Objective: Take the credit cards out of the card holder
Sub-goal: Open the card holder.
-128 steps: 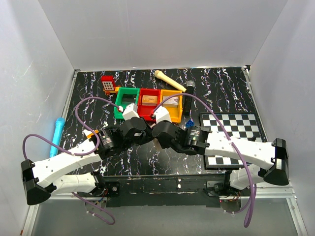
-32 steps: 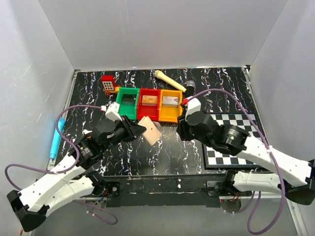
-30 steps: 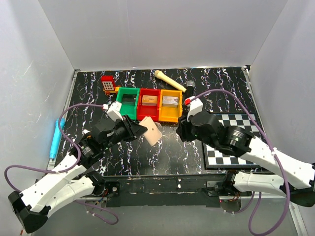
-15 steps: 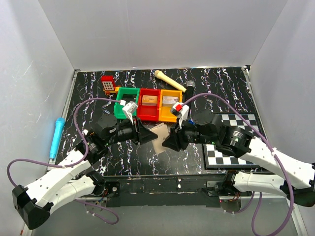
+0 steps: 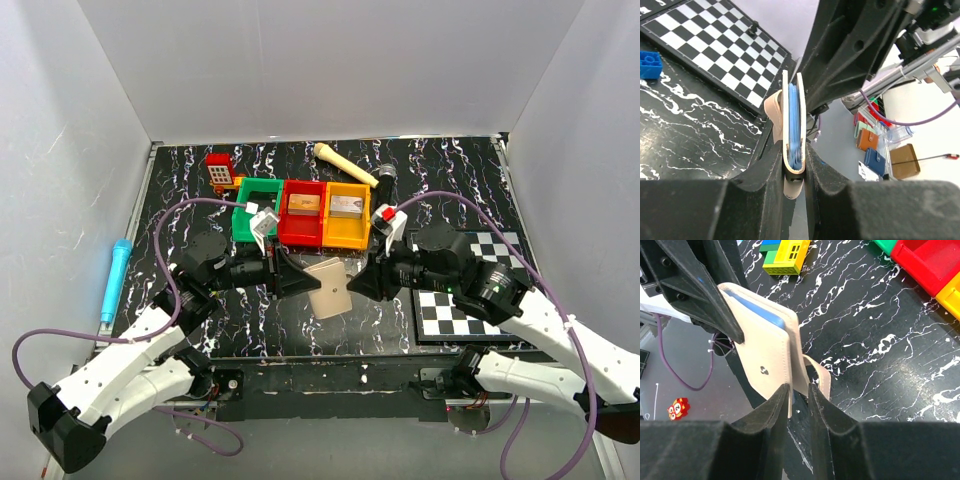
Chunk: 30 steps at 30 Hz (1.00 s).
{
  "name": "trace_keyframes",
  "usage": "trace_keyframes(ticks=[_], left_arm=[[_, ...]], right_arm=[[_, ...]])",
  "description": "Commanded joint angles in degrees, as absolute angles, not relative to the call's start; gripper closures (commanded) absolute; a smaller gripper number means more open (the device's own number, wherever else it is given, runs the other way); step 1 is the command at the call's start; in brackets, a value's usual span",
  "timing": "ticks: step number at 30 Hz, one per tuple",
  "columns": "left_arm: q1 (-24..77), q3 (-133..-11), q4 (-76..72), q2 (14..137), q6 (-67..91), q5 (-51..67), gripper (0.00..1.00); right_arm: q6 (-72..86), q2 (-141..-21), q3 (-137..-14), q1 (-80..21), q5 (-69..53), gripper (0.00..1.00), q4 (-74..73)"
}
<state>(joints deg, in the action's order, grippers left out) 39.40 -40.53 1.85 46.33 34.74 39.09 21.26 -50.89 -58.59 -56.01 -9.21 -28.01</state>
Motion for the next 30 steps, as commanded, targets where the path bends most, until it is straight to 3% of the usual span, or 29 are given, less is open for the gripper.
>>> trace_keyframes(ticks=[1,13,22,26,28,30], left_arm=[[37.8,-38.9,-8.5,45.2,37.5,49.6,1.00],[37.1,-34.1,-37.6,50.9,50.9,63.4,1.00],[34.5,-30.4,-75.7,62.0,74.0,69.4,1.00],[34.1,-30.7,-85.0,65.5,80.7,70.5,1.00],[33.9,-30.7,-85.6,65.5,81.2,70.8,1.00],[33.8,-30.8,-85.2,65.1,80.9,71.1,1.00]], right_arm=[[22.4,-48.6,-57.2,-54.4,-12.6,0.71,-24.9],[25.8,-45.6,-57.0,-52.9,-20.6,0.66,-21.0],[26.3,-43.4,-56.5,-51.4,-21.7,0.64,-22.3],[24.4,-42.0,-57.8,-49.8,-20.6,0.63,-25.0],[23.5,-40.6,-59.0,-49.4,-20.9,0.59,-25.6],[23.4,-39.5,-59.9,-49.4,-22.3,0.48,-25.2]])
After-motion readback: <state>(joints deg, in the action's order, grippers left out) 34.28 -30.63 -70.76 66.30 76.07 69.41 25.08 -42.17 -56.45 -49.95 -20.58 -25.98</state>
